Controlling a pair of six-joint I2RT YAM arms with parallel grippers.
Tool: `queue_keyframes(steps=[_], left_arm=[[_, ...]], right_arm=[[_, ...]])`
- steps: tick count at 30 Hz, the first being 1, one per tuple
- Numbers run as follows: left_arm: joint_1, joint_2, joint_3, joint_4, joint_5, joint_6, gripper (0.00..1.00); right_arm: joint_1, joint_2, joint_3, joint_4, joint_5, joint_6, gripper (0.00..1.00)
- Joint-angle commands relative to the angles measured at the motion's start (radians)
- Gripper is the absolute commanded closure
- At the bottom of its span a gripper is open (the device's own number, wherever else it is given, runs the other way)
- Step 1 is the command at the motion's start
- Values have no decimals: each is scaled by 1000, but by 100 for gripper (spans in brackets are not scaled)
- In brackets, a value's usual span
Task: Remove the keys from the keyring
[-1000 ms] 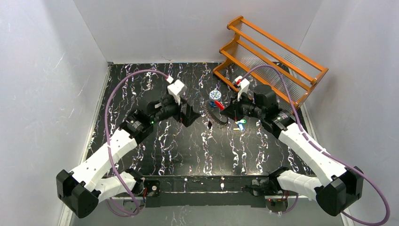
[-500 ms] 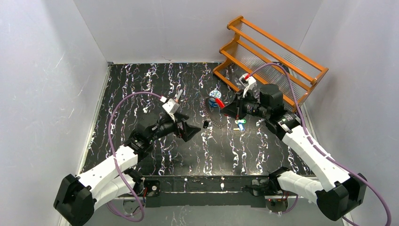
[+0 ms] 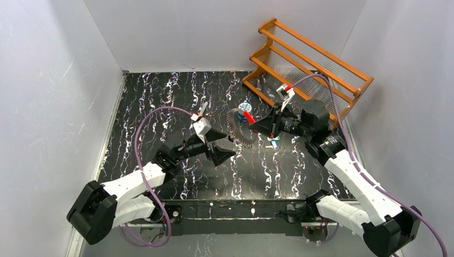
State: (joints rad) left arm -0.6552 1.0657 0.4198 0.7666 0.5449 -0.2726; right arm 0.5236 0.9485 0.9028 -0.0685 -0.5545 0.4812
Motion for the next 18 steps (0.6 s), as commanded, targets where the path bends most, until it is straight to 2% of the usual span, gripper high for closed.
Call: queue_keyframes(steps=[1,6,11,15,18], left_arm=[[-18,13,-1,116,56,72,4],[-18,60,10,164,125,74,13],[-19,103,19,197,178,62,14],[-19,119,27,216,200,51,24],[-19,125,30,226,208,40,27]], right_arm=[[0,-23,-4,96,-47,39,99],[0,-37,-11,97,-59,35,99],[-1,-51,-26,109,-70,33,99],[-1,-52,-34,112,-74,28,99],[0,-55,-46,123,-78,28,99]])
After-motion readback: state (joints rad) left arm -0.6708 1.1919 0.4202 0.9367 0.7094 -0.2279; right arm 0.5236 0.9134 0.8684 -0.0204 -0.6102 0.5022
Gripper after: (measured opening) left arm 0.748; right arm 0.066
